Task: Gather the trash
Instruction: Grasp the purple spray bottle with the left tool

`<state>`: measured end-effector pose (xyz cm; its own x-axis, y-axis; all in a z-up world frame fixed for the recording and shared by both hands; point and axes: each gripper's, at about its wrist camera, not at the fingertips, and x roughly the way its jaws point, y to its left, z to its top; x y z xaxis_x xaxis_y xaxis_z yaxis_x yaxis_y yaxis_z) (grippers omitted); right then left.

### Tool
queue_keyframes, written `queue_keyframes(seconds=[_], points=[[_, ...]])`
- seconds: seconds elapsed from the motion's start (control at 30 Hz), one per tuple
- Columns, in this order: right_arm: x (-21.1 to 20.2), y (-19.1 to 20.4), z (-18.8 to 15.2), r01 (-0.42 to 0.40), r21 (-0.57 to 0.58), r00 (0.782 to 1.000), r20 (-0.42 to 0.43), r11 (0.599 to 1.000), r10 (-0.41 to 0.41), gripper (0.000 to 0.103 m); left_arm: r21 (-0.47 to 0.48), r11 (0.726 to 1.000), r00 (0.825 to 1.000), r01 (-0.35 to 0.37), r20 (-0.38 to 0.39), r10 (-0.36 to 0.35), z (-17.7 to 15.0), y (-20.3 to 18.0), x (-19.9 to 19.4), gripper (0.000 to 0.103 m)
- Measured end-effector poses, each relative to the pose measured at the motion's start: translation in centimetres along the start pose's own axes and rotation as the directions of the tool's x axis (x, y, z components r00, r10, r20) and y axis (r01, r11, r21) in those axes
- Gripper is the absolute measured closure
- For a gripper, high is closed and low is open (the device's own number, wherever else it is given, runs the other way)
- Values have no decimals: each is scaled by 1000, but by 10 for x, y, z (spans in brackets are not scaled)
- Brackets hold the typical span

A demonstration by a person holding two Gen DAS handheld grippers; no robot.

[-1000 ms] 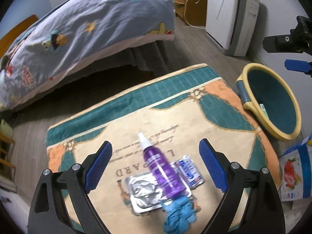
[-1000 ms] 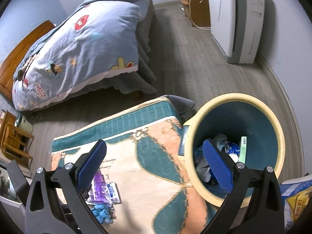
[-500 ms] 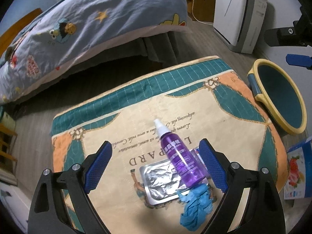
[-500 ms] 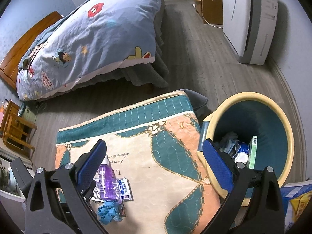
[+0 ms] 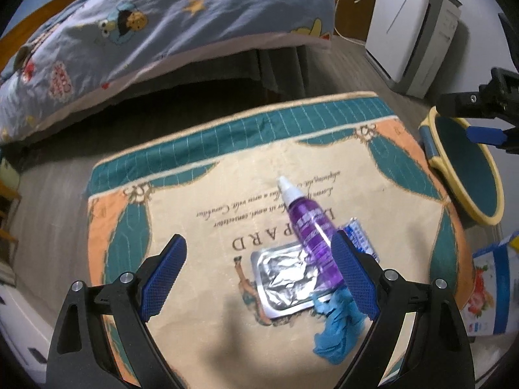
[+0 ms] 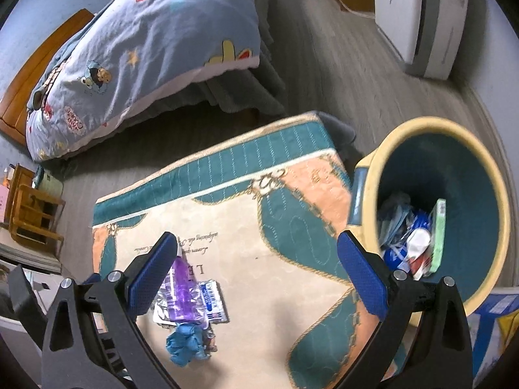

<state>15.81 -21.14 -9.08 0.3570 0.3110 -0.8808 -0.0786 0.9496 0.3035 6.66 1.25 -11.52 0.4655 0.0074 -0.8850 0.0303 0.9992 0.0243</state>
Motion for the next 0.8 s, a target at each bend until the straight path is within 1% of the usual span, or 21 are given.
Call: queue_keyframes(seconds=[0.07, 0.2, 0.23, 0.3, 0.37, 0.5, 0.53, 0.57, 0.6, 0.63, 0.67, 0.8], points=[[6, 4, -3, -4, -3, 1000, -17, 1000, 4, 6, -10, 1000, 1000, 16, -12, -16, -3, 1, 5, 13], [10, 7, -6, 18, 5, 1000, -24, 1000, -18, 6, -39, 994, 994, 105, -23, -106, -1, -9, 16, 13], [10, 8, -6, 24, 4, 999, -23, 1000, -23, 6, -24, 993, 993, 118, -27, -119, 0, -15, 19, 13], [11, 8, -6, 35, -4, 999, -23, 999, -35, 6, 45, 993, 993, 108, -44, -106, 1, -31, 26, 13], [12, 8, -7, 46, -12, 999, -25, 999, -46, 6, 94, 992, 995, 86, -60, -80, 1, -41, 34, 20], [19, 6, -9, 40, -23, 998, -47, 999, -41, 6, 102, 990, 991, 99, -98, -89, 0, -45, 50, 31], [21, 6, -10, 43, -29, 997, -55, 999, -44, 6, 104, 989, 990, 101, -104, -91, 0, -45, 53, 35], [23, 6, -11, 46, -33, 997, -61, 998, -48, 6, 104, 989, 988, 108, -118, -96, -2, -44, 58, 44], [24, 6, -12, 47, -35, 997, -64, 998, -49, 6, 101, 989, 987, 111, -128, -97, -2, -42, 61, 50], [25, 6, -12, 46, -33, 996, -70, 998, -48, 6, 95, 989, 985, 115, -139, -101, -3, -41, 64, 63], [27, 6, -13, 44, -30, 996, -74, 999, -46, 6, 87, 988, 984, 127, -137, -114, -5, -38, 65, 65], [34, 12, -16, 30, -35, 994, -101, 999, -33, 7, 83, 990, 988, 113, -118, -103, -5, -27, 58, 69]])
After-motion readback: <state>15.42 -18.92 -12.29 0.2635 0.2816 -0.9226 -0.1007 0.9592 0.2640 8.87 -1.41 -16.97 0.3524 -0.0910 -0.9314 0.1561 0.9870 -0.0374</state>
